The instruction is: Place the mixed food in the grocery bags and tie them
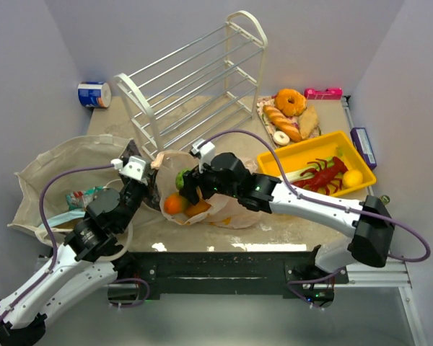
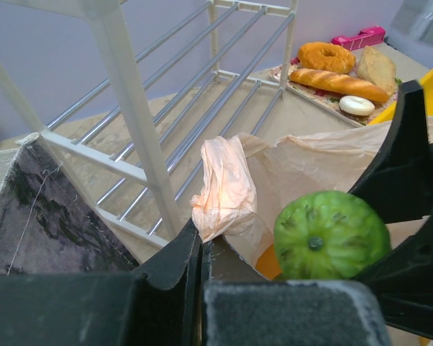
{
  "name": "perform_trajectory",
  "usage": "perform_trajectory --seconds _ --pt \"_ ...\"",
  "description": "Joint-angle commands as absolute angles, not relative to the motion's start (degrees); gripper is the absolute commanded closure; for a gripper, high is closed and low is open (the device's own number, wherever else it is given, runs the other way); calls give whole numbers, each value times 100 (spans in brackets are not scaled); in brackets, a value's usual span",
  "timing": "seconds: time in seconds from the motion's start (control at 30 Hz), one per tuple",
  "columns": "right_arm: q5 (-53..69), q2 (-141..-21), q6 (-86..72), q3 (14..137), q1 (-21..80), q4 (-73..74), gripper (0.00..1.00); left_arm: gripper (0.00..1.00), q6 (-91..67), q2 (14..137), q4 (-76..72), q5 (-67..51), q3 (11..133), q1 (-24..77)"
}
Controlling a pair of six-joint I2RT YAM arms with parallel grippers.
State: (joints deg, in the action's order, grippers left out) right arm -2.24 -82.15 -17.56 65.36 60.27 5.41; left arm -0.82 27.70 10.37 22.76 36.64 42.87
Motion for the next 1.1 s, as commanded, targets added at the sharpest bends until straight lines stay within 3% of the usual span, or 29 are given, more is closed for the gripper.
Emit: perform_trajectory --seconds 0.0,0.1,0.13,0.17,0.53,0.67,0.87,1.07 --pt "-633 -8507 -1802 7075 6003 465 65 100 -26 2777 800 2391 3656 4263" --pt "-721 -8701 -1802 7198 6003 571 34 100 -35 2777 809 2399 3656 4263" --pt "-747 -8692 -1793 7172 6003 554 4 100 -35 2795 809 2399 3648 4263" --pt "-756 -8675 -1758 7137 6003 528 1 100 -35 2804 800 2399 3656 4263" --pt "-721 -7973 -1485 7207 6003 826 1 100 -26 2786 800 2355 3656 4263" --pt "-1624 -7533 -1231 7268 5828 1317 1 100 -35 2769 809 2329 3665 4263" --pt "-958 -6716 -1538 6804 3650 1670 8 100 -26 2742 809 2303 3665 4263" --pt "-705 -7153 -1345 6688 1779 1679 18 100 -26 2786 809 2224 3665 4263"
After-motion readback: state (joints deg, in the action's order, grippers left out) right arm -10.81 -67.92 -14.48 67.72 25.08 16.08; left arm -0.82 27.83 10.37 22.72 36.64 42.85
